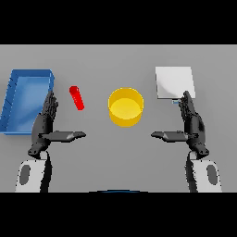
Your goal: Pick up the red beaker and tilt it to pour out 1 green nut into yellow bowl. Pick up the yellow bowl and place it on the metallic measuring scale.
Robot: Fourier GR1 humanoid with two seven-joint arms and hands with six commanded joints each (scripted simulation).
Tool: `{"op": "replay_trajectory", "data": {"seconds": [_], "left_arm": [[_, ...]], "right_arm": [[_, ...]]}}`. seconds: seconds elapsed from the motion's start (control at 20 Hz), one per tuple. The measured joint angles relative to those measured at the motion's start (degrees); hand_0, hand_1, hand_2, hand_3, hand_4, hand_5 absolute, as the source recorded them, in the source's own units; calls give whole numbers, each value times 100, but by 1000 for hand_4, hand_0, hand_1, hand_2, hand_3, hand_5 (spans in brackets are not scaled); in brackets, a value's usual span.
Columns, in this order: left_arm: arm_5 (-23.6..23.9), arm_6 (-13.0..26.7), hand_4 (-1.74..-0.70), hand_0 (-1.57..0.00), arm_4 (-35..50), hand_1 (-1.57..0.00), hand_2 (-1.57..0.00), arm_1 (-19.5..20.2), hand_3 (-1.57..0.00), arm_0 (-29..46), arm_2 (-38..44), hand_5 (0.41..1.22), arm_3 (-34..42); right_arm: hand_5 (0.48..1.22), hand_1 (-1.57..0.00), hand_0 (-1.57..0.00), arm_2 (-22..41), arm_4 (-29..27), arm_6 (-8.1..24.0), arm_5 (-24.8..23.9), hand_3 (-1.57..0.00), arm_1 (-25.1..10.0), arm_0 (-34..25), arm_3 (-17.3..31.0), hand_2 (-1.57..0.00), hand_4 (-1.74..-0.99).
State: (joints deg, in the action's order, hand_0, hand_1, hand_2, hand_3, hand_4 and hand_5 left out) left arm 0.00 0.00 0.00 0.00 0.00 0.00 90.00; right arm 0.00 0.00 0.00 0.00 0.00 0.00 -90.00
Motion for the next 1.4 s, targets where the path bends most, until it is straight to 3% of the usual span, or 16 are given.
{"op": "replay_trajectory", "data": {"seconds": [0.3, 0.35, 0.4, 0.5, 0.7, 0.8, 0.85, 0.9, 1.0, 1.4], "left_arm": [[-36, -31, -1141, 1, 40, 1, 1, 32, 1, 164, -16, 660, 169], [-106, -232, -1143, 1, -266, 1, 1, 183, 1, 424, -272, 660, 489], [-131, -317, -1144, 1, -493, 1, 1, 247, 1, 670, -488, 660, 817], [-156, -127, -1138, 1, -672, 1, 1, 369, 1, 928, -649, 660, 1215], [-229, 360, -1137, 1, -768, 1, 1, 409, 1, 844, -779, 650, 1280], [-222, 490, -1136, 1, -776, 1, 1, 421, 1, 725, -736, 648, 1121], [-213, 520, -1137, 1, -785, 1, 1, 429, 1, 570, -682, 647, 906], [-198, 562, -1145, 1, -818, 1, 1, 403, 1, 436, -684, 643, 774], [-170, 613, -1169, 1, -819, 1, 1, 342, 1, 116, -599, 648, 291], [-220, -52, -1189, 1, -805, 1, 1, 424, 1, -1169, -200, 641, -1434]], "right_arm": [[578, 1, 1, 66, 92, 46, -93, 1, 94, -95, 59, 1, -1071], [577, 1, 1, 328, 752, -421, -276, 1, -127, 61, -130, 1, -1072], [576, 1, 1, 466, 1110, -646, -344, 1, -303, 247, -319, 1, -1066], [581, 1, 1, 677, 1560, -523, -469, 1, -373, 303, -482, 1, -1071], [607, 1, 1, 786, 1520, -497, -316, 1, -365, 397, -675, 1, -1131], [624, 1, 1, 744, 1471, -451, -302, 1, -375, 336, -624, 1, -1163], [627, 1, 1, 735, 1415, -588, -258, 1, -392, 356, -650, 1, -1180], [626, 1, 1, 689, 1316, -416, -217, 1, -365, 245, -546, 1, -1189], [627, 1, 1, 652, 1158, -474, -90, 1, -395, 265, -575, 1, -1209], [626, 1, 1, 655, 1124, -596, -66, 1, -374, 334, -594, 1, -1222]]}}
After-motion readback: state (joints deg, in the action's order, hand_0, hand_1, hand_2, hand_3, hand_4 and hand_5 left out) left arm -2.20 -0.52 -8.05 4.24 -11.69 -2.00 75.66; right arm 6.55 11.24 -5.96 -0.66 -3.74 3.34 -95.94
